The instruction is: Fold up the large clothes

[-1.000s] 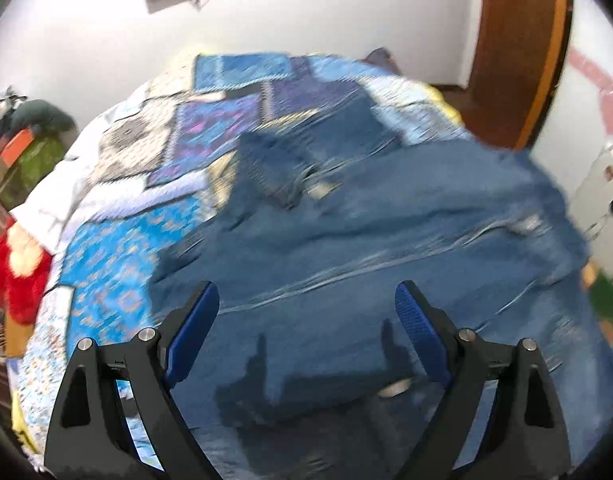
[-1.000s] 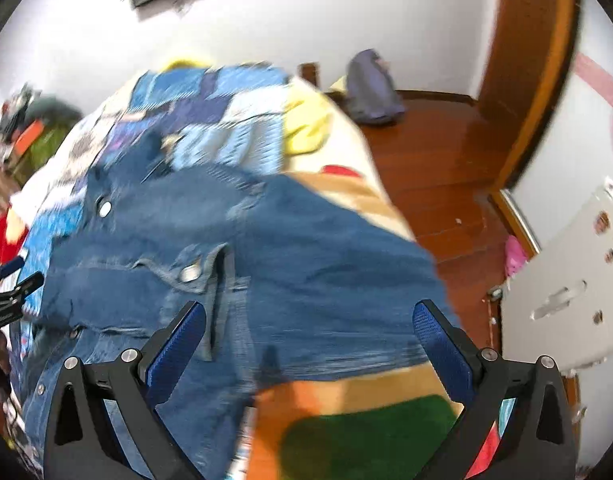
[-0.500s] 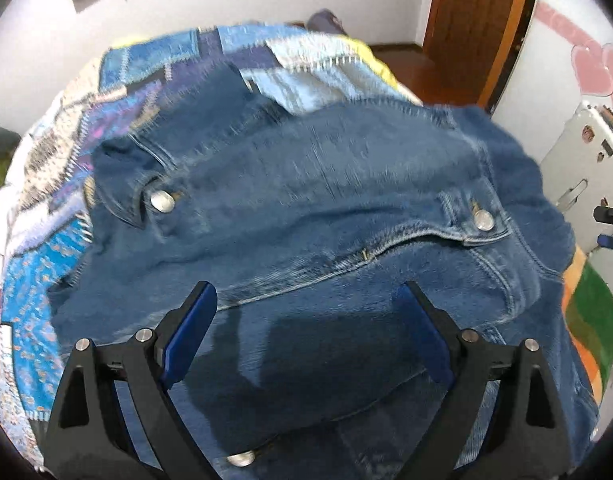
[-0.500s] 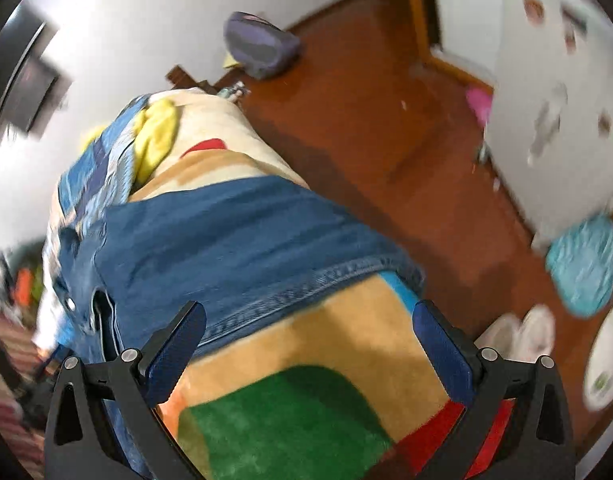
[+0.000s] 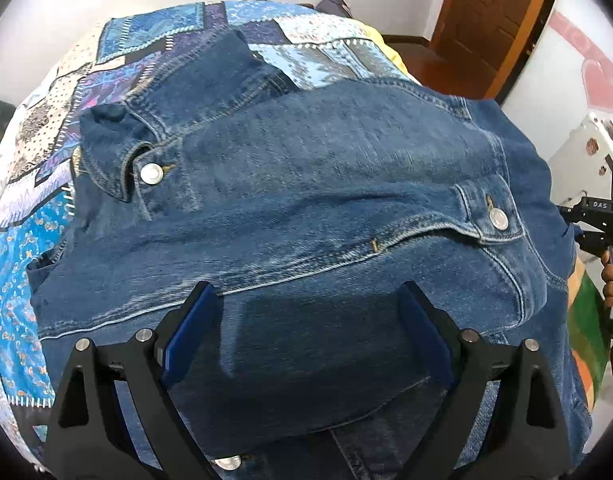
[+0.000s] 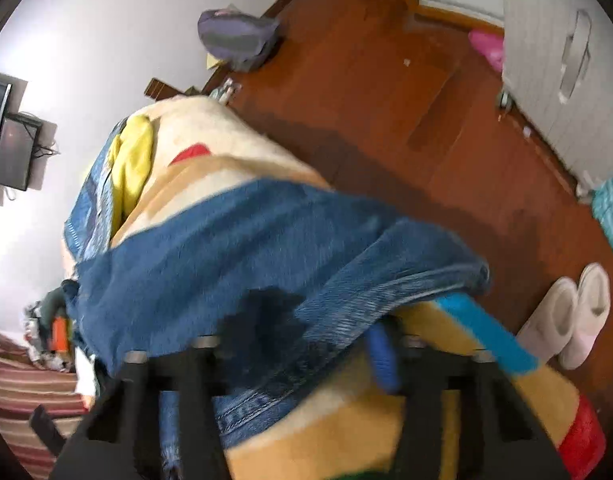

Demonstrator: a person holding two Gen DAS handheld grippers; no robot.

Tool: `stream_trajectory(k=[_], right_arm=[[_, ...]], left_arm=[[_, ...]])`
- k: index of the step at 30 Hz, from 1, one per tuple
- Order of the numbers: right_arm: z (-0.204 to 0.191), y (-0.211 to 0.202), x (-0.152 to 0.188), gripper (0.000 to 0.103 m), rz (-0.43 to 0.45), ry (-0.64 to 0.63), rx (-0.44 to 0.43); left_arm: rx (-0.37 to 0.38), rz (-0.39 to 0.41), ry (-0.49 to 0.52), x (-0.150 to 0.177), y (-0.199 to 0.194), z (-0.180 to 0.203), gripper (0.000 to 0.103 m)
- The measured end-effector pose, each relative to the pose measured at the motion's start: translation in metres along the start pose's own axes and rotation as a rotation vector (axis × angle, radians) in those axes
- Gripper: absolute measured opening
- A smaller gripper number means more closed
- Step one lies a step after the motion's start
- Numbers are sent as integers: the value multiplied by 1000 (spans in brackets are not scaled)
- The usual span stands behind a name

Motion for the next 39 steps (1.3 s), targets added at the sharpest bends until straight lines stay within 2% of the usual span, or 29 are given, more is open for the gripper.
stream_trajectory(k=[3,6,9,13,17,21,23,26,30,34,39], right_arm=[[-13,-11,-7,20,61,-34,49],[-47,-39,-8,15,160,-125,76],[-101,-81,1,14,254,-237,52],[-199,-129,31,13,350,-443,-13],[-298,-129,90,13,324,-658,-87],[-361,-67,157,13,179,-816,-87],[-375,-20,184,13,87,-859,-50],[-371,48,212,13,-60,-855,5],[-343,98,226,13,-145,-818,121],[-324,95,239,14,-190,-836,172],[-315,42,241,14,-157,-878,139]], left_arm=[[-15,32,-6,1,-13,-8,92],[-30,76,-16,3,-31,-21,92],[-37,121,-48,7,-53,-39,92],[-29,168,-102,16,-76,-67,92],[-30,207,-159,27,-97,-95,92],[-26,225,-216,48,-110,-126,92],[-26,224,-238,61,-114,-141,92],[-30,221,-267,83,-116,-162,92],[-16,183,-289,107,-107,-178,92],[-19,150,-258,114,-97,-173,92],[14,161,-187,93,-103,-138,92]])
Point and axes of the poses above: each gripper's, at about its wrist camera, not at the fingertips, and y roughly the way its jaws point, z to its right, x to its underside, the point moved 9 cm from there along y, roughly the way its jaws point, and after that the axes turned 15 degrees about -z, right-handed, at the moved point
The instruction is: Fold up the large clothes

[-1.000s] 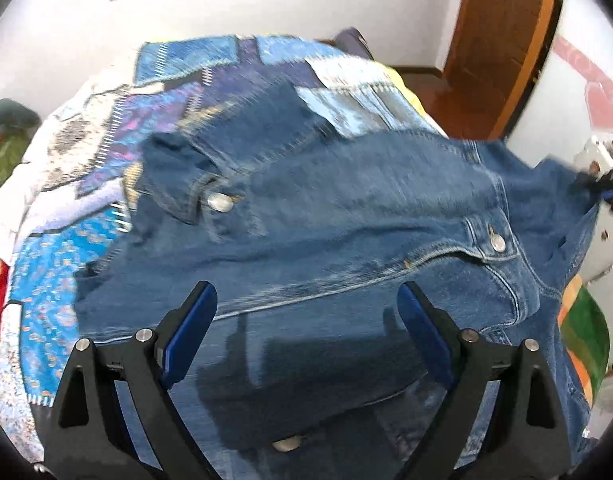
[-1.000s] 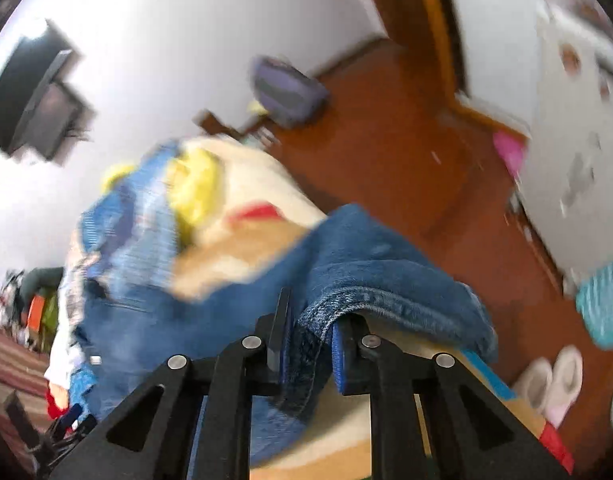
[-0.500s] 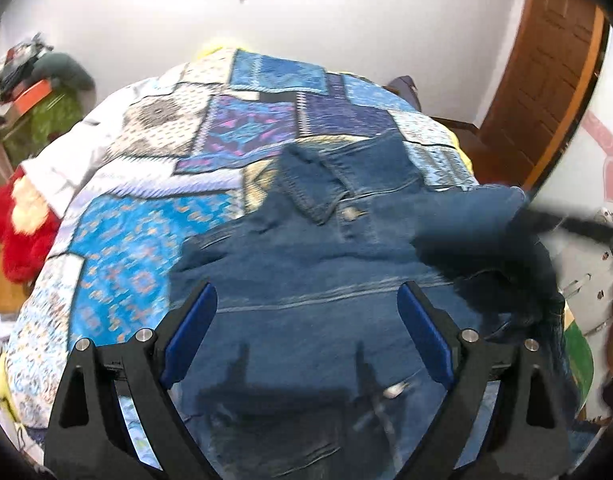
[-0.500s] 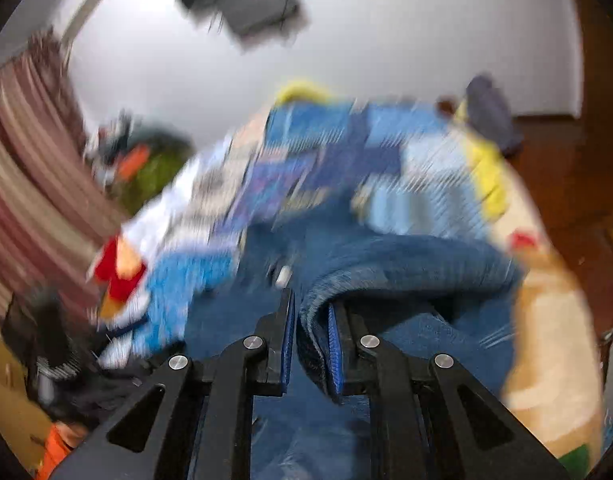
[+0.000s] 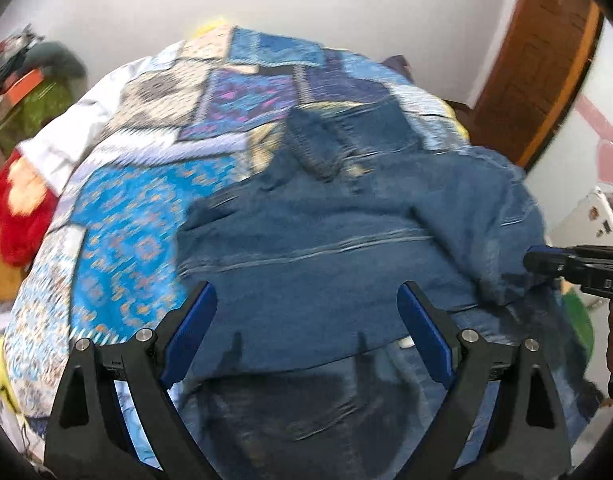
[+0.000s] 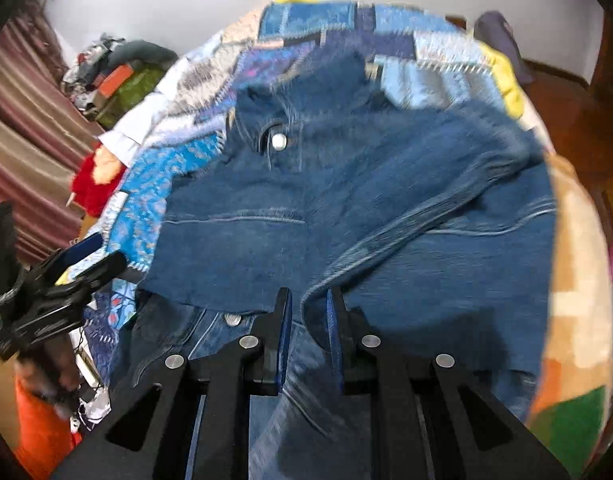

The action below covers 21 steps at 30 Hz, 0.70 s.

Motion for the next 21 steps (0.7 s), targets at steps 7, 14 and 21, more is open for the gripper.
stream_trajectory(k=[7,14,21], right_arm=[[72,-69,12,14,148,44,152],[154,-63,26,14,127,140,228],[184,-39,34,14,97,173,194]], left_arm=[[86,-34,155,-47,14,101,92],[86,-122,335,-77,70,202,92],[1,-195,384,-105,135,247,68]])
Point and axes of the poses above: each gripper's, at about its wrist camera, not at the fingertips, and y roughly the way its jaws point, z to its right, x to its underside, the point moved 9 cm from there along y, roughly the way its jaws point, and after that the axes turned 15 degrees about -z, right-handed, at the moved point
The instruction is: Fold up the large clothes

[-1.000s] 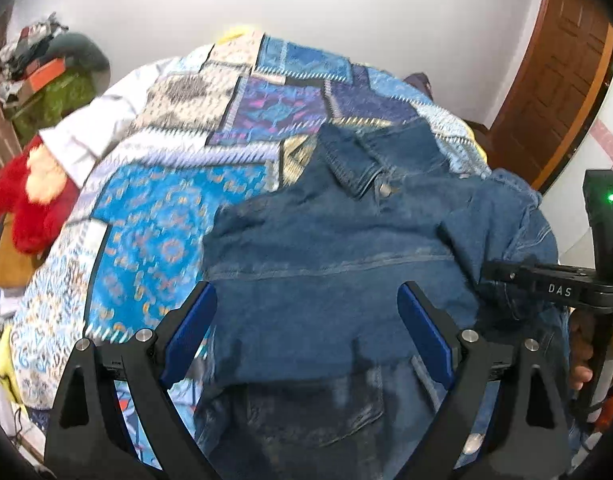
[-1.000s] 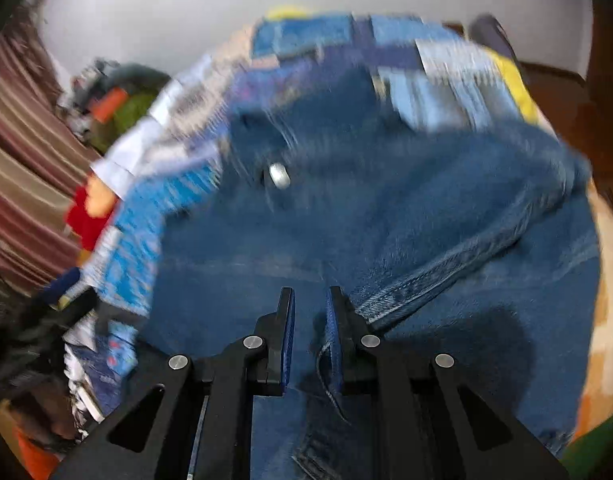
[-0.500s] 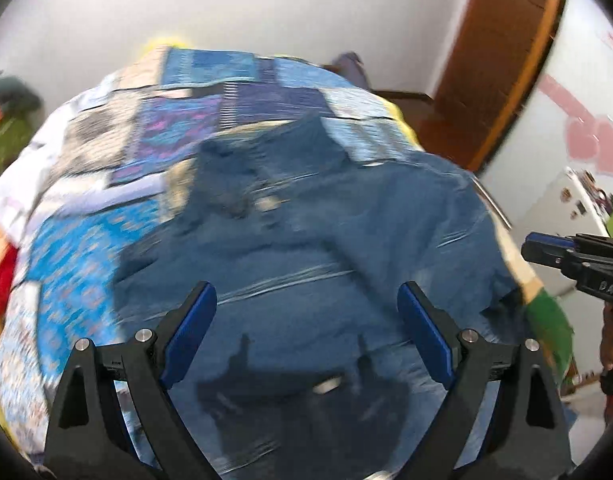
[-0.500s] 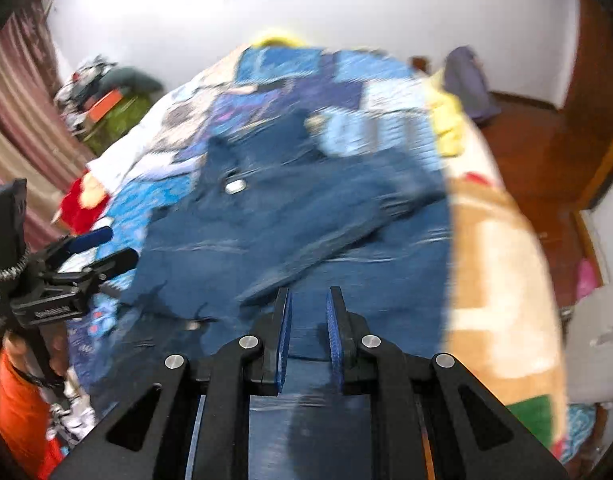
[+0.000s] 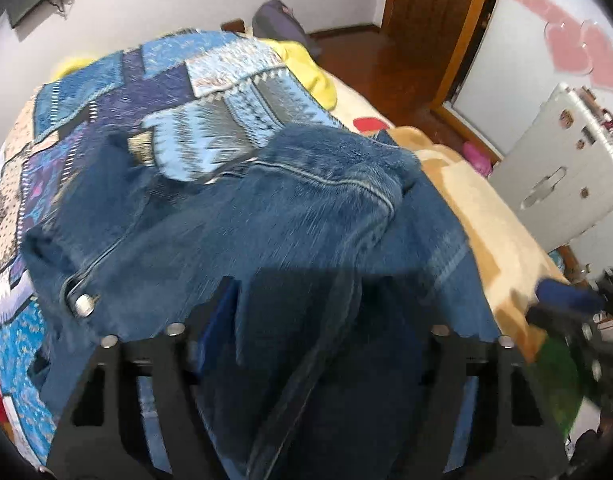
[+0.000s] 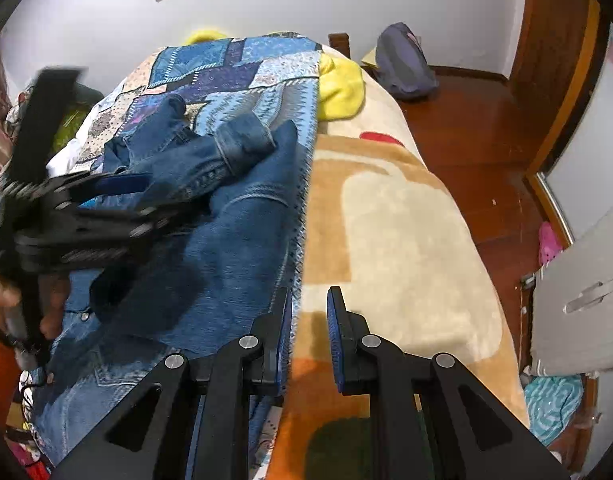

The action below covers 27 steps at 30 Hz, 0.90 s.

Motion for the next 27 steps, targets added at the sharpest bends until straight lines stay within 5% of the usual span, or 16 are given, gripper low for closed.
stream_trajectory(k=[2,7,19,23,27], right_arm=[[1,6,1,14,-6,4,-14],[-3,13,-1,14,-13,2,-24],[-54,-20,-30,14,82,-92,9],[-83,-21,-42,14,94,-137,26],[-103,0,-46,14,64,-190,99]], left_arm=[[-11,6,2,-10,8,2,62],[17,50,-41,-19,-7,-11,9],[7,348,-200,35,-154,-139,7],[-24,370,-246,75,-159,-179,7],[3,308,-309,120,-128,-209,7]])
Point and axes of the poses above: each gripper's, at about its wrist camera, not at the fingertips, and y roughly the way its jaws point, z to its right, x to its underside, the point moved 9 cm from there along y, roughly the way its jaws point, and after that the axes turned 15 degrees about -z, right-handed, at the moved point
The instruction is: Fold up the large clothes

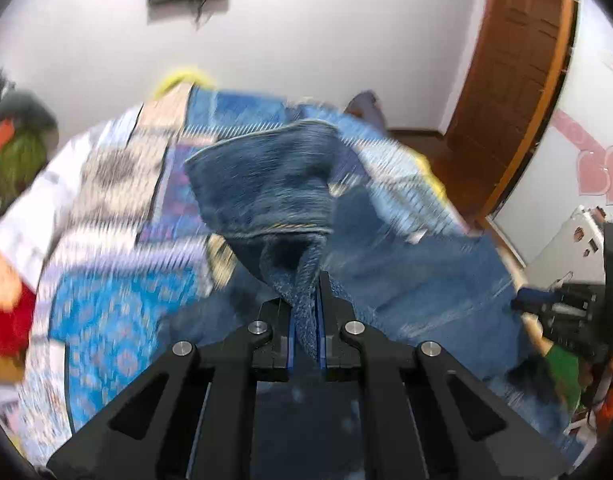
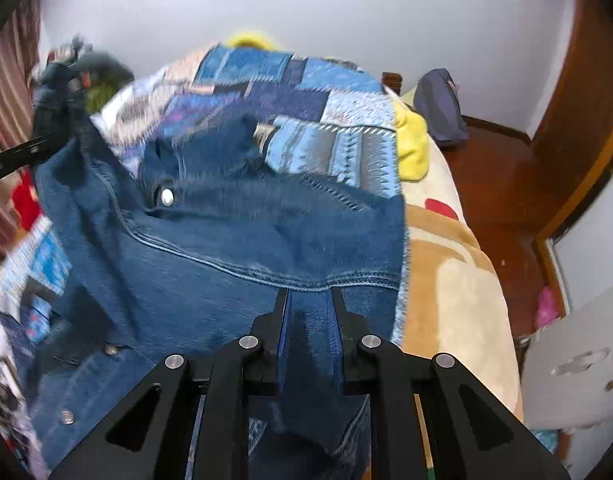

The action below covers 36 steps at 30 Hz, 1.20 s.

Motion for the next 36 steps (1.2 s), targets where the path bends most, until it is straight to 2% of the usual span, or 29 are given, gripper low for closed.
stream_trajectory(k=[2,5,8,11,14,17,21,22,23,24,25,26,27,31,33,36], right_arm=[[-8,20,1,14,-45,-36,58],[-8,49,7,14,-113,-77,157],[-9,55,11,14,-92,-108,191],[-7,53,12,14,-90,-121,244],[1,50,16,14,-87,-127,317],[12,48,21,14,-90,-108,341],[22,47,29,14,-92,-83,308],[23,46,31,16,-91,-76,305],[26,45,34,21,-91,-67,307],[30,44,35,39,-88,-58,319],[36,42,37,66,-79,-45,347],[45,38,39,78,-61,-29,382],[51,35,41,90,-49,-17,380],[65,32,61,91,-96,38,211],[70,24,68,91,-99,57,177],[67,9,73,91,-95,54,157]], left_arm=[[4,-54,-35,26,18,-19,7],[70,-139,-109,65,49,-42,8],[134,-207,-158,100,73,-52,10],[162,-243,-167,124,84,-54,12],[168,-230,-184,132,83,-59,22],[165,-256,-222,140,83,-70,31],[120,-260,-229,151,74,-87,51],[113,-261,-228,155,72,-91,52],[120,-266,-228,160,71,-93,52],[116,-275,-232,165,70,-96,53],[97,-282,-234,167,70,-99,62],[70,-286,-231,170,69,-103,67],[49,-288,-220,172,68,-105,71],[11,-291,-197,172,62,-107,76],[-14,-288,-189,169,57,-107,76],[-90,-255,-175,161,42,-112,75]])
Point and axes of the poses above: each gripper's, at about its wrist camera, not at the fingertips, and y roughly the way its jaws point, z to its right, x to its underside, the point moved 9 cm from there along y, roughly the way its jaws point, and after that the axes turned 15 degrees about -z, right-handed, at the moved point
